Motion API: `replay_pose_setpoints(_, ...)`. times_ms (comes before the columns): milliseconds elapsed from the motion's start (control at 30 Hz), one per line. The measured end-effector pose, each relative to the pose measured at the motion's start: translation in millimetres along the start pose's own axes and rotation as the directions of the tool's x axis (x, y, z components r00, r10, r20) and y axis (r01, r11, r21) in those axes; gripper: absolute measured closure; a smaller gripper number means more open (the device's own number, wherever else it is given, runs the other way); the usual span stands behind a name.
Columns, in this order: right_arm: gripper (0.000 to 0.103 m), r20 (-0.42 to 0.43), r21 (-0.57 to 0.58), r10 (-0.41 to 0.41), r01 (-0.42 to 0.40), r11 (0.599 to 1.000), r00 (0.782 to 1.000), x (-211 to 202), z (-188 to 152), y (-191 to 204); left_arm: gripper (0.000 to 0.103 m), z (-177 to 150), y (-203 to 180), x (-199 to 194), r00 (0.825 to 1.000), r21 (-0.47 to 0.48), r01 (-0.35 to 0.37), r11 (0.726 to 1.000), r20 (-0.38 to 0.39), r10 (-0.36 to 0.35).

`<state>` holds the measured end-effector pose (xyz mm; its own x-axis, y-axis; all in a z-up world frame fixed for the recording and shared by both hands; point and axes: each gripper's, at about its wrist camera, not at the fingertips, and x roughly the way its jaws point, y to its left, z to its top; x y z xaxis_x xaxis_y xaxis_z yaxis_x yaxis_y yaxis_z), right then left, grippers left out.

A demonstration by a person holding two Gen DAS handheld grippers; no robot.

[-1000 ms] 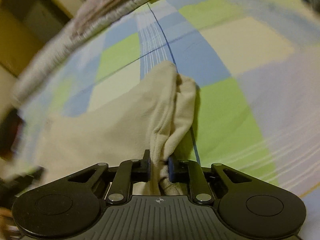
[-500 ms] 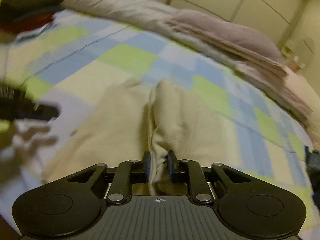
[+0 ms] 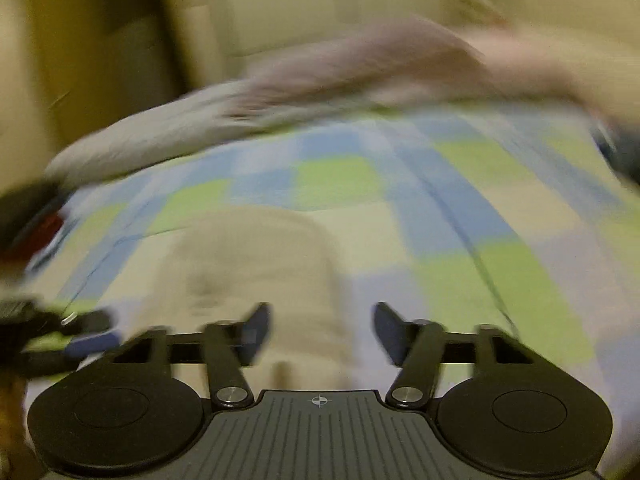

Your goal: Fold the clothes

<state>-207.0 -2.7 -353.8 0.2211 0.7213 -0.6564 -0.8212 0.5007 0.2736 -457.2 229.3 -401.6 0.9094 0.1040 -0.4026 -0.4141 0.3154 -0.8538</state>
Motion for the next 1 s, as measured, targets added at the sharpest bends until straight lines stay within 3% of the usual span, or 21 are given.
replay_pose_setpoints(67,0.059,-0.059,0.115,-0.012,0.019,0.993,0.998,13.4,-6.3,-32.8,0.073,-1.4,-1.2,15.8,1.000,-0.028,0.005,1.000,-0.020,-0.006)
replay_pose_setpoints(200,0.059,-0.099,0.203,0.061,-0.040,0.978,0.993,27.0,-23.3,-50.7,0.072,-4.7,-4.5,41.1,0.999,-0.035,-0.028,0.999,-0.043,0.027)
replay_pose_setpoints(367,0.059,-0.084,0.189,0.128,-0.110,0.976,0.988,30.8,-23.1,-41.7,0.072,-3.6,-8.5,52.5,0.999,-0.069,-0.020,0.997,-0.028,0.018)
replay_pose_setpoints(500,0.059,-0.076,0.179,0.126,-0.110,0.978,0.989,36.9,-21.6,-38.2,0.070,-2.1,-13.2,62.0,0.997,-0.040,-0.076,0.996,-0.036,0.075)
replay_pose_setpoints(633,0.059,-0.077,0.198,0.141,-0.123,0.972,0.987,44.3,-18.0,-41.4,0.075,-0.7,-13.9,64.3,0.999,-0.042,-0.047,0.998,-0.016,0.046)
replay_pose_setpoints(667,0.059,-0.080,0.195,0.140,-0.122,0.973,0.987,46.2,-16.5,-40.4,0.091,-0.7,-16.1,64.6,1.000,-0.021,-0.027,0.999,-0.015,0.027)
replay_pose_setpoints(700,0.059,-0.083,0.192,0.138,-0.120,0.974,0.987,48.3,-15.0,-39.2,0.094,1.2,-20.9,64.3,1.000,0.013,-0.011,1.000,-0.011,0.012)
replay_pose_setpoints(800,0.060,-0.095,0.196,0.181,-0.160,0.967,0.979,47.7,-10.2,-33.3,0.097,17.5,-43.1,43.2,0.998,0.173,0.016,0.985,0.060,-0.026)
replay_pose_setpoints(867,0.060,-0.090,0.207,0.248,-0.225,0.952,0.965,46.5,-6.6,-27.1,0.097,32.0,-49.7,24.0,0.995,0.228,0.010,0.974,0.095,-0.032)
replay_pose_setpoints(933,0.060,-0.094,0.206,0.312,-0.289,0.935,0.945,46.7,-4.7,-14.4,0.097,42.4,-43.2,10.5,0.993,0.247,-0.025,0.969,0.120,-0.005)
replay_pose_setpoints(1000,0.060,-0.114,0.165,0.325,-0.305,0.938,0.939,50.0,-6.4,3.6,0.096,45.3,-23.4,2.0,0.988,0.251,-0.102,0.963,0.136,0.070)
